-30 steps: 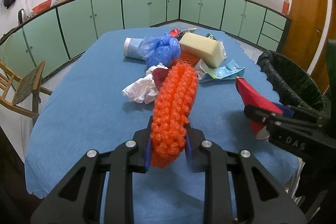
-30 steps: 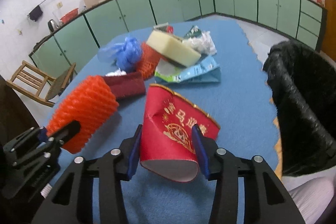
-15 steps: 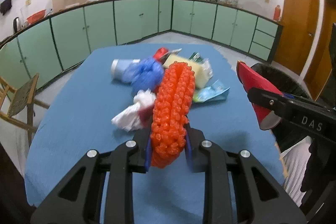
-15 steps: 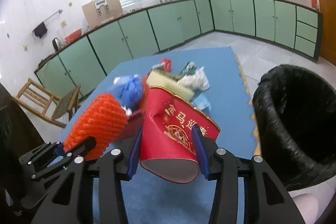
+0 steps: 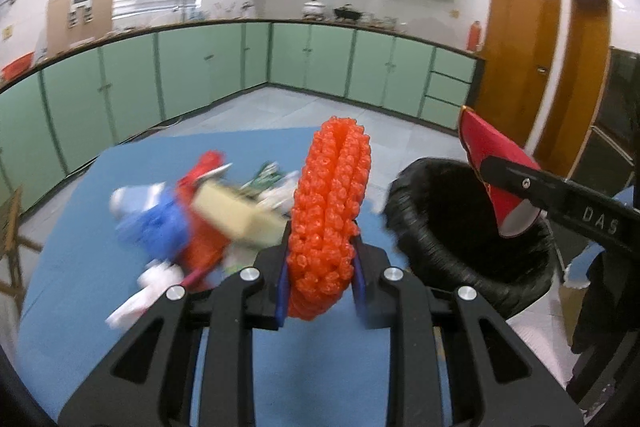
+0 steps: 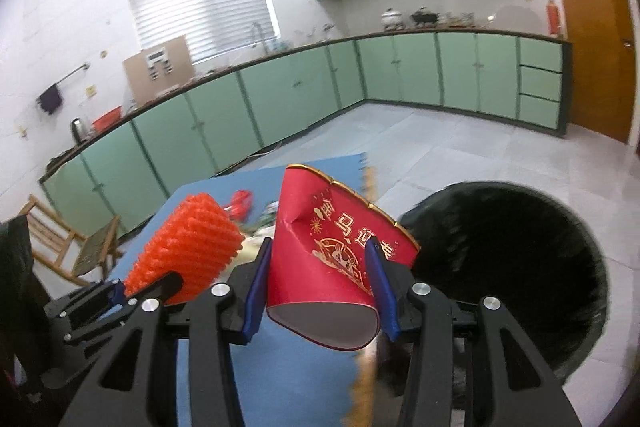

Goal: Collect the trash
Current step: 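Carry both items over the bin and open both tools to drop them, then return both tools to the table and grasp the red scouring pad with the left tool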

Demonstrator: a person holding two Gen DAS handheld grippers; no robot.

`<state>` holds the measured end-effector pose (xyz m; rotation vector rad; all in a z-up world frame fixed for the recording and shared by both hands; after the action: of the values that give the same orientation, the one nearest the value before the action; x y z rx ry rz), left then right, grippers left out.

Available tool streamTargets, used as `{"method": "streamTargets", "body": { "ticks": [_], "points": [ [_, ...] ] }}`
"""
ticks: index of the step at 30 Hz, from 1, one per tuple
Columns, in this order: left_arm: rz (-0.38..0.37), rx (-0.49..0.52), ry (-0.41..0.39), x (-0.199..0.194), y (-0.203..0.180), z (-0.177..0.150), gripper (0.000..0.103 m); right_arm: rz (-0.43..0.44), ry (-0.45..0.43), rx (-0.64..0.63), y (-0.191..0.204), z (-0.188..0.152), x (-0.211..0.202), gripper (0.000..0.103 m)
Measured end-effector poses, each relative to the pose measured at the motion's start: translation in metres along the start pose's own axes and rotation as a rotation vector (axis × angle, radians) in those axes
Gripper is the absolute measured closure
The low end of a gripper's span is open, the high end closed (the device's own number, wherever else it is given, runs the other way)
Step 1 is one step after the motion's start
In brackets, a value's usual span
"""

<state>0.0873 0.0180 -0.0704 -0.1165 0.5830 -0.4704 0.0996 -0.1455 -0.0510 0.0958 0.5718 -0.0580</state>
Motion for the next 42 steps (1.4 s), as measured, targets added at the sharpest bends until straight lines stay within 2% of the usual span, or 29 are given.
{"method": "streamTargets", "body": {
  "ticks": [4, 9, 19, 22, 23, 24, 26, 30, 36, 42],
  "points": [
    [-0.063, 0.053, -0.011, 0.034, -0.033, 0.018, 0.080, -0.063, -0.022, 0.018, -0.042, 0.010, 0.003, 0.057],
    [-0.124, 0.090, 0.012, 0.084, -0.070, 0.026, 0.080, -0.125, -0.016, 0.041, -0.087, 0.014, 0.017, 0.057],
    [-0.206, 0.098, 0.095, 0.165, -0.110, 0.021, 0.079, -0.203, 0.073, 0.090, -0.162, 0.001, 0.065, 0.056],
    [-0.236, 0.088, 0.126, 0.184, -0.116, 0.020, 0.064, -0.241, 0.081, 0.099, -0.176, -0.003, 0.070, 0.044],
    [-0.241, 0.086, 0.134, 0.189, -0.117, 0.020, 0.054, -0.256, 0.081, 0.107, -0.181, -0.005, 0.070, 0.041],
    [-0.242, 0.082, 0.135, 0.190, -0.116, 0.020, 0.047, -0.266, 0.082, 0.115, -0.186, -0.005, 0.070, 0.033],
    [-0.247, 0.079, 0.133, 0.189, -0.112, 0.019, 0.042, -0.298, 0.077, 0.136, -0.194, -0.007, 0.064, 0.023],
    [-0.230, 0.079, 0.128, 0.178, -0.102, 0.018, 0.038, -0.337, 0.065, 0.129, -0.197, -0.006, 0.054, 0.011],
    [-0.155, 0.076, 0.074, 0.136, -0.075, 0.023, 0.032, -0.308, 0.030, 0.152, -0.176, 0.005, 0.039, 0.006],
    [-0.040, 0.076, 0.014, 0.076, -0.035, 0.015, 0.030, -0.201, -0.003, 0.155, -0.117, 0.003, 0.026, 0.006]
  ]
}}
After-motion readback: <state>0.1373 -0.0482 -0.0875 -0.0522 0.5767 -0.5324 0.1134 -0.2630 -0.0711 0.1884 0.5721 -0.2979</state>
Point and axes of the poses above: each gripper's, at about its wrist camera, not at the fingertips, and x roughly the way its jaws point, y to its left, z to its top, the point moved 2 cm from there along x, roughly the way its jaws point, and after that the axes turned 15 degrees about -z, right-handed, at the moved point
